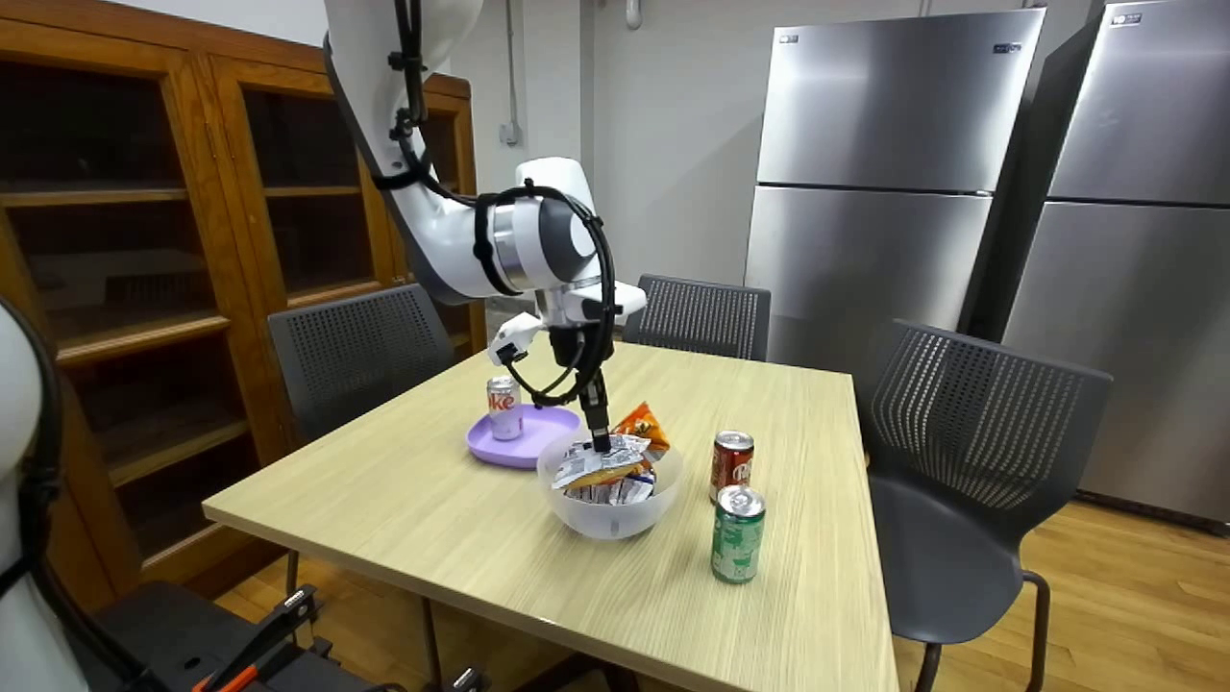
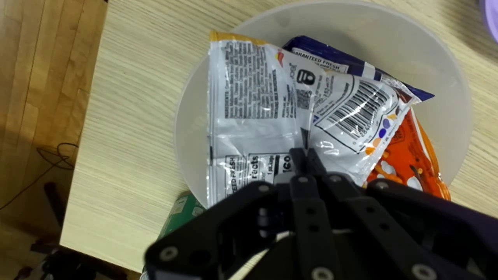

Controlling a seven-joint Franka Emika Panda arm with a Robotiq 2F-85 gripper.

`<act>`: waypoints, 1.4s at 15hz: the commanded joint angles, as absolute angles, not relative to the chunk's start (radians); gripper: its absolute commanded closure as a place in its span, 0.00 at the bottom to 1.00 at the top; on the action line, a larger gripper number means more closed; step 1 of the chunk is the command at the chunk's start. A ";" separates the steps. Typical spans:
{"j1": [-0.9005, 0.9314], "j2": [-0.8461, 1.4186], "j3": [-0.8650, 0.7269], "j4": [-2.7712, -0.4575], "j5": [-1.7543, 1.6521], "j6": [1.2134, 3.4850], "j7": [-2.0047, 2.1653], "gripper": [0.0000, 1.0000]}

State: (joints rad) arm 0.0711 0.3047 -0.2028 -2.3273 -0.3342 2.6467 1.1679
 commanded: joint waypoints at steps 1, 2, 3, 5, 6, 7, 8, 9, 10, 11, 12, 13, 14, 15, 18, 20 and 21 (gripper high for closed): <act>0.070 0.312 -0.197 -2.303 -0.305 2.609 1.129 1.00; 0.070 0.311 -0.197 -2.303 -0.305 2.608 1.129 0.74; 0.069 0.309 -0.197 -2.305 -0.305 2.608 1.128 0.73; 0.068 0.300 -0.198 -2.311 -0.304 2.612 1.125 0.60; 0.067 0.293 -0.197 -2.315 -0.302 2.614 1.122 0.52; 0.066 0.288 -0.197 -2.317 -0.301 2.616 1.120 0.45; 0.065 0.281 -0.197 -2.320 -0.299 2.619 1.117 0.37; 0.065 0.276 -0.196 -2.321 -0.296 2.622 1.114 0.30; 0.064 0.270 -0.196 -2.323 -0.293 2.624 1.110 0.21; 0.065 0.265 -0.196 -2.323 -0.291 2.625 1.107 0.15; 0.064 0.264 -0.196 -2.319 -0.288 2.625 1.105 0.06; 0.064 0.260 -0.194 -2.317 -0.285 2.626 1.102 0.01; 0.063 0.255 -0.193 -2.314 -0.282 2.627 1.098 0.00; 0.061 0.252 -0.192 -2.311 -0.277 2.629 1.094 0.00; 0.057 0.251 -0.194 -2.289 -0.264 2.630 1.086 0.00; 0.053 0.260 -0.196 -2.268 -0.255 2.630 1.084 0.00; 0.050 0.266 -0.198 -2.254 -0.250 2.629 1.083 0.00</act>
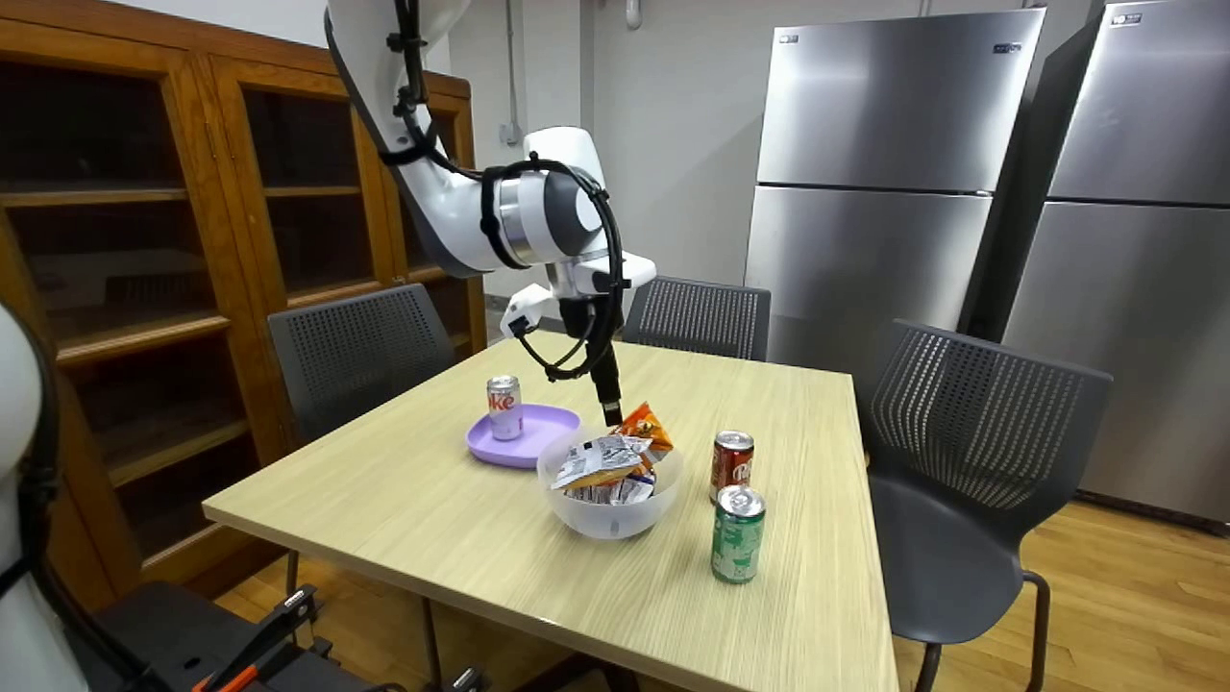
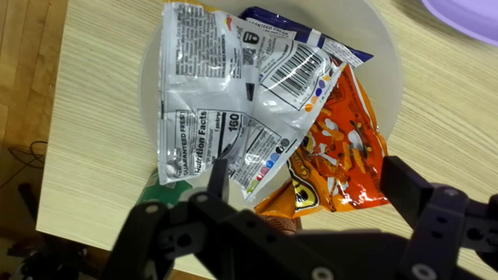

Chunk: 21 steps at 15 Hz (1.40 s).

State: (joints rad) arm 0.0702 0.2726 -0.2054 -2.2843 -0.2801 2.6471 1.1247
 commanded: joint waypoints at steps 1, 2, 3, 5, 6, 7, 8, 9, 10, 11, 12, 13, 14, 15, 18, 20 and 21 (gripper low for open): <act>0.048 0.270 -0.200 -2.244 -0.245 2.629 1.081 0.00; 0.043 0.276 -0.201 -2.230 -0.237 2.629 1.076 0.00; 0.039 0.282 -0.203 -2.218 -0.233 2.629 1.073 0.00; 0.025 0.301 -0.206 -2.185 -0.221 2.627 1.056 0.00; 0.017 0.312 -0.207 -2.168 -0.214 2.627 1.045 0.00; 0.009 0.325 -0.209 -2.151 -0.205 2.626 1.033 0.00; -0.001 0.343 -0.210 -2.129 -0.192 2.624 1.018 0.00; -0.009 0.363 -0.213 -2.106 -0.180 2.624 1.005 0.00; -0.017 0.380 -0.215 -2.086 -0.167 2.623 0.989 0.00; -0.029 0.402 -0.214 -2.062 -0.147 2.620 0.964 0.00; -0.036 0.422 -0.216 -2.039 -0.132 2.618 0.949 0.00; -0.045 0.444 -0.217 -2.014 -0.116 2.616 0.930 0.00; -0.053 0.470 -0.220 -1.987 -0.102 2.616 0.916 0.00; -0.061 0.491 -0.220 -1.962 -0.085 2.611 0.899 0.00; -0.079 0.564 -0.229 -1.882 -0.047 2.595 0.864 0.00; -0.085 0.601 -0.236 -1.842 -0.032 2.582 0.850 0.00; -0.087 0.617 -0.239 -1.824 -0.026 2.574 0.842 0.00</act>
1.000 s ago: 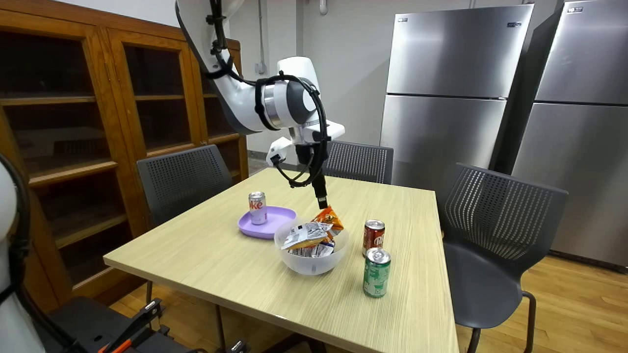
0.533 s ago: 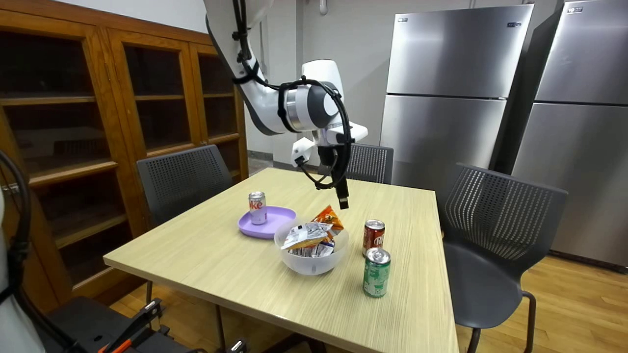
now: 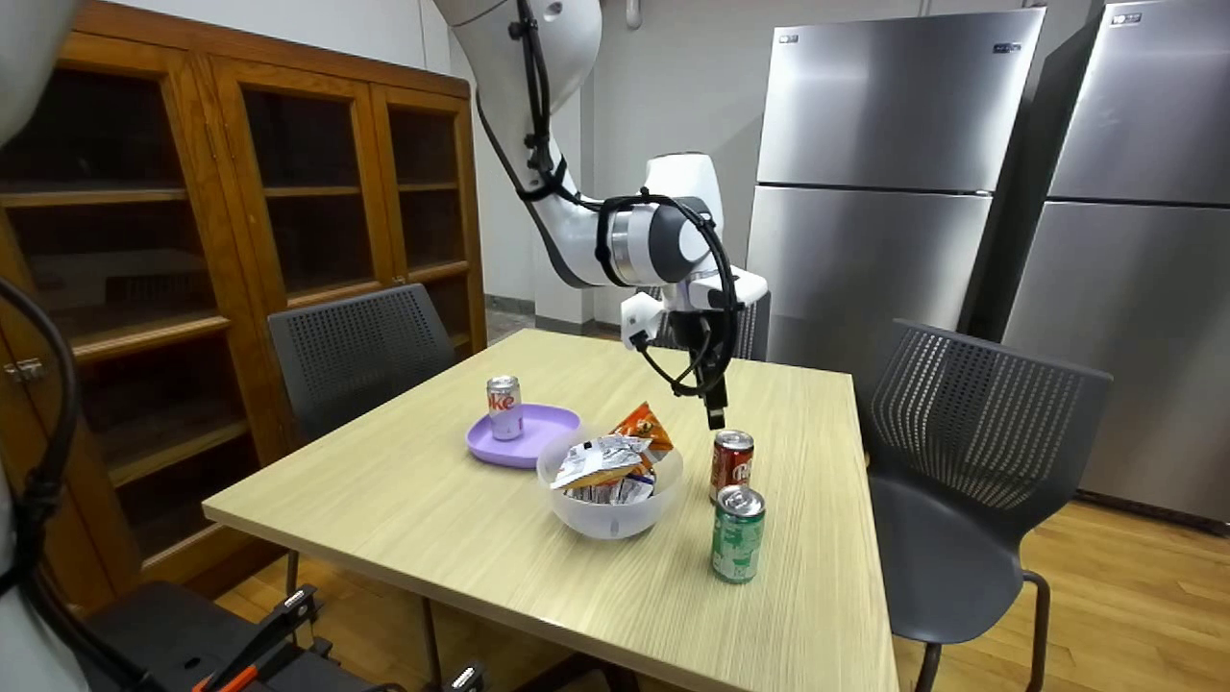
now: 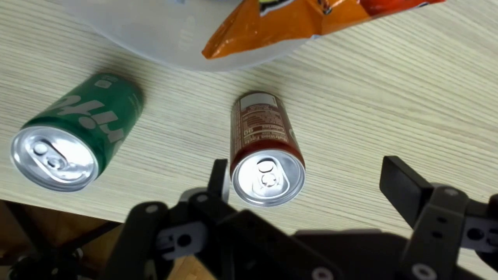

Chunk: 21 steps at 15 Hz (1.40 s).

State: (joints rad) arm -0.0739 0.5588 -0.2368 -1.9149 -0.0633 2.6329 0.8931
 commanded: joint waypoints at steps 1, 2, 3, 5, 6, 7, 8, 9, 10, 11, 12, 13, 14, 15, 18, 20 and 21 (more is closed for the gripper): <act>-0.088 0.630 -0.243 -1.807 -0.023 2.564 0.839 0.00; -0.089 0.640 -0.246 -1.795 -0.020 2.556 0.835 0.00; -0.088 0.650 -0.250 -1.782 -0.018 2.550 0.833 0.00; -0.087 0.666 -0.256 -1.761 -0.015 2.536 0.832 0.00; -0.087 0.672 -0.258 -1.752 -0.015 2.528 0.832 0.00; -0.087 0.679 -0.261 -1.743 -0.015 2.519 0.833 0.00; -0.089 0.687 -0.261 -1.734 -0.014 2.510 0.833 0.00; -0.089 0.691 -0.263 -1.729 -0.014 2.503 0.834 0.00; -0.090 0.697 -0.264 -1.723 -0.014 2.495 0.835 0.00; -0.091 0.701 -0.265 -1.717 -0.014 2.487 0.835 0.00; -0.092 0.705 -0.266 -1.712 -0.014 2.481 0.835 0.00; -0.093 0.709 -0.267 -1.708 -0.015 2.478 0.836 0.00; -0.093 0.712 -0.269 -1.705 -0.015 2.474 0.836 0.00; -0.094 0.716 -0.270 -1.700 -0.015 2.470 0.836 0.00; -0.098 0.730 -0.269 -1.685 -0.013 2.454 0.834 0.00; -0.101 0.740 -0.267 -1.676 -0.014 2.445 0.831 0.00; -0.102 0.743 -0.267 -1.673 -0.014 2.441 0.830 0.00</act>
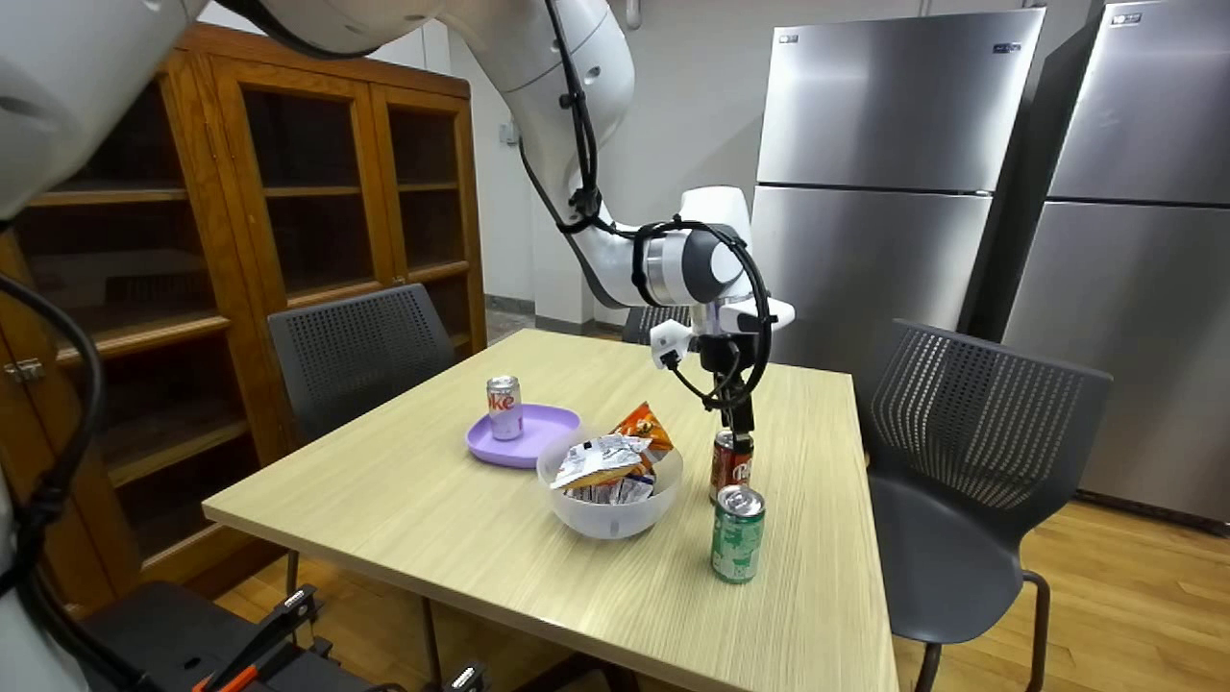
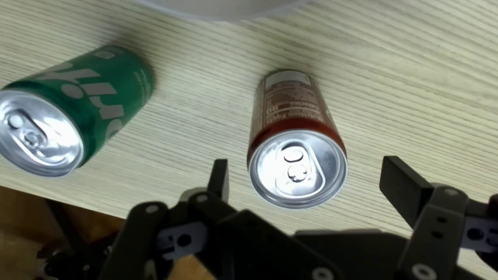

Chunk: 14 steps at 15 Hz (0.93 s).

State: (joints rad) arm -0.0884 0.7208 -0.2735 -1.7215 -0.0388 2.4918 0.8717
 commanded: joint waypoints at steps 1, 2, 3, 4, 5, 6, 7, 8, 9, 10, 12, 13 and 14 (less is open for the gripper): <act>-0.102 0.746 -0.266 -1.670 -0.013 2.439 0.828 0.00; -0.103 0.749 -0.266 -1.667 -0.014 2.436 0.827 0.00; -0.102 0.752 -0.266 -1.665 -0.014 2.433 0.826 0.00; -0.103 0.755 -0.266 -1.663 -0.014 2.430 0.823 0.04; -0.103 0.756 -0.266 -1.662 -0.014 2.428 0.820 0.26; -0.104 0.755 -0.265 -1.663 -0.012 2.427 0.819 0.28; -0.104 0.755 -0.265 -1.662 -0.012 2.427 0.816 0.31; -0.104 0.753 -0.266 -1.664 -0.012 2.428 0.815 0.38; -0.103 0.750 -0.267 -1.669 -0.012 2.431 0.814 0.47; -0.102 0.746 -0.267 -1.673 -0.013 2.434 0.812 0.55; -0.100 0.742 -0.270 -1.679 -0.014 2.438 0.813 0.62; -0.098 0.738 -0.271 -1.683 -0.016 2.439 0.814 0.62; -0.097 0.733 -0.272 -1.689 -0.017 2.444 0.813 0.62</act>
State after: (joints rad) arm -0.0906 0.7455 -0.2736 -1.6966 -0.0361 2.4646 0.8519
